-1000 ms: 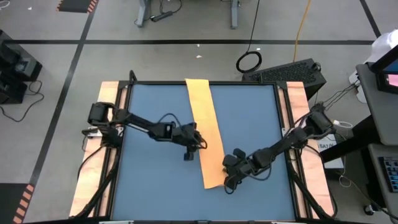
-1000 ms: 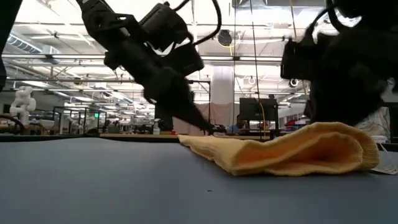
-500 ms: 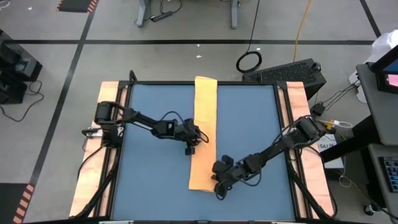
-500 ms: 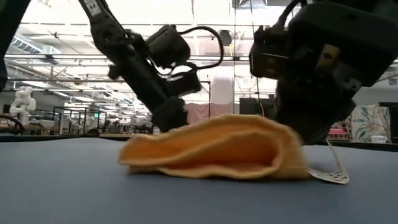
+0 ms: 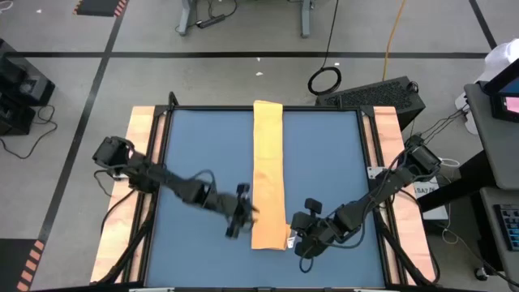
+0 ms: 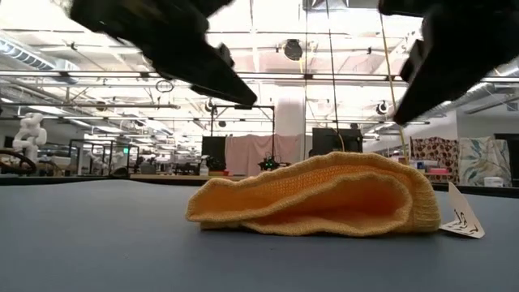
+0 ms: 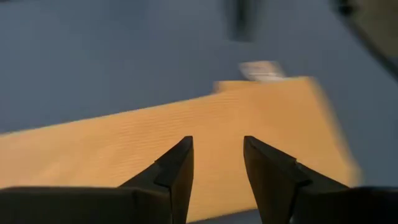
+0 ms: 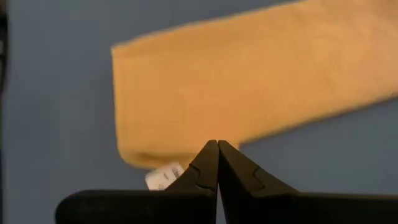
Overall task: Roll towel into tight, uniform cylinder
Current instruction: Fold the orange microfiber cloth
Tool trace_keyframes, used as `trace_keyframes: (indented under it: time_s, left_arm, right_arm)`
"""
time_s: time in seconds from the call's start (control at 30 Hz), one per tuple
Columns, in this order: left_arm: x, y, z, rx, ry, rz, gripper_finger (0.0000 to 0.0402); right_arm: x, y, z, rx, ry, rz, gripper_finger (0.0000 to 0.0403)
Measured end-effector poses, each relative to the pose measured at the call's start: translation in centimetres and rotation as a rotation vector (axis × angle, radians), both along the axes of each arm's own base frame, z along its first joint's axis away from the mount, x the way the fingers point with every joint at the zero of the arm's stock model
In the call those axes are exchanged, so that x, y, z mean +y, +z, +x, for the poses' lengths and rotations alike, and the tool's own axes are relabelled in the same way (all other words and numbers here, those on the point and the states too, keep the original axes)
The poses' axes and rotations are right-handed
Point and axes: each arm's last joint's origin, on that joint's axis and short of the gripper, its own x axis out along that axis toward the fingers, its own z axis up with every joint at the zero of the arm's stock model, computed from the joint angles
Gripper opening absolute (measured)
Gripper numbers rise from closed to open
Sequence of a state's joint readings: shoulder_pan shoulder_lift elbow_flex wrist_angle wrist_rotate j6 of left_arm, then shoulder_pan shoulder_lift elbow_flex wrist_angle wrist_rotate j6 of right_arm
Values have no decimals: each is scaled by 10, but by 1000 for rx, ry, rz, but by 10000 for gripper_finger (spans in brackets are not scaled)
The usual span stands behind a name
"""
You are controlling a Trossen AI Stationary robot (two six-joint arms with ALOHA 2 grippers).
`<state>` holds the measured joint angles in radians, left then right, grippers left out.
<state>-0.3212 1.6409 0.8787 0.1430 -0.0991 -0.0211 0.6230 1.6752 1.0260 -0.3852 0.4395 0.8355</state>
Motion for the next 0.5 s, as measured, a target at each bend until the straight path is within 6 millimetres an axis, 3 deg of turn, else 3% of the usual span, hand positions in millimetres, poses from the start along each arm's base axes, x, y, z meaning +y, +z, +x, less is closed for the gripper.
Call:
trace_keyframes:
  time_s: [0.13, 0.3, 0.5]
  left_arm:
    - [-44, -11, -14, 2, -27, 34, 176]
    - [-86, -20, -28, -69, -10, 56, 249]
    - [-116, -35, -34, -154, 4, 146, 318]
  right_arm:
    - [11, -6, -6, 8, 6, 7, 0]
    - [17, -9, -10, 10, 0, 26, 0]
    - [18, -8, -9, -9, -15, 44, 0]
